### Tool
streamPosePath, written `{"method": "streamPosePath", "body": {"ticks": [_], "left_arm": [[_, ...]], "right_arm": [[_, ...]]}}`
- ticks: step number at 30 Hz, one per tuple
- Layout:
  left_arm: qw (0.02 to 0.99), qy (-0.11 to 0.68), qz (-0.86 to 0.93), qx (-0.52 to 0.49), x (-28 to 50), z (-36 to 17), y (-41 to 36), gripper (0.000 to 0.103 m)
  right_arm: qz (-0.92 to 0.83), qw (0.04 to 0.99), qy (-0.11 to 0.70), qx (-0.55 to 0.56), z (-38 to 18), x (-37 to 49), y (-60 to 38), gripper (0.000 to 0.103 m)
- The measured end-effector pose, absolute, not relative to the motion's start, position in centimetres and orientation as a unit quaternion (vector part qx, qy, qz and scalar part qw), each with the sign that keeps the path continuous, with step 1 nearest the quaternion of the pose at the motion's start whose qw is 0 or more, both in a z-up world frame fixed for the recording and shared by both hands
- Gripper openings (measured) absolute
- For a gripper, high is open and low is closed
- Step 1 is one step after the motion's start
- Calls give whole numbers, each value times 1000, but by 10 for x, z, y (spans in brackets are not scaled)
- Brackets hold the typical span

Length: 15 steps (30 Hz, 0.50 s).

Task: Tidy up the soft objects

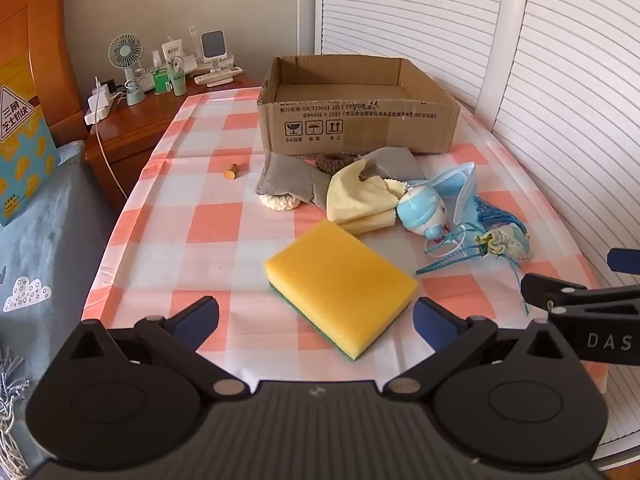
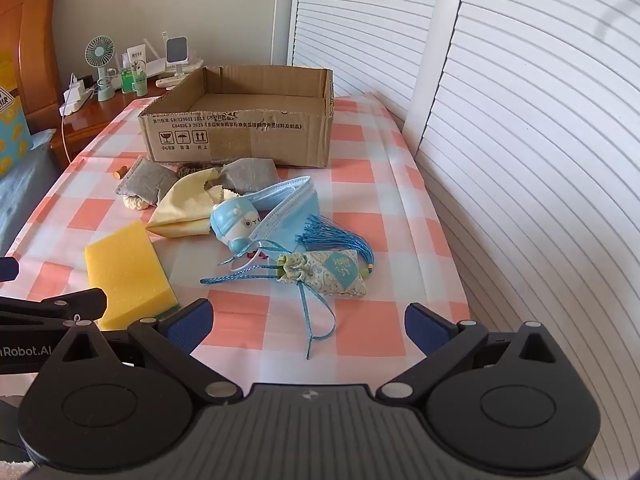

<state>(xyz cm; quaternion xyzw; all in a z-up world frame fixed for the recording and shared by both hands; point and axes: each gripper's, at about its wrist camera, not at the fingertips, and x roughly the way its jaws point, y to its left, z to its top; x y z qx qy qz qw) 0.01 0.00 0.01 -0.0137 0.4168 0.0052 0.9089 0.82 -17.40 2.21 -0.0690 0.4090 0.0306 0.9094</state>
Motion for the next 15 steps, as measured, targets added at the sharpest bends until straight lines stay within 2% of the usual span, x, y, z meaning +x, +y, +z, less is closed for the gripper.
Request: {"method": "streamPosePath", "body": {"ticks": [15], "left_arm": [[912, 411, 6, -12, 0, 0, 0, 103]], "right_arm": [[30, 911, 406, -69, 23, 7, -175, 103]]}}
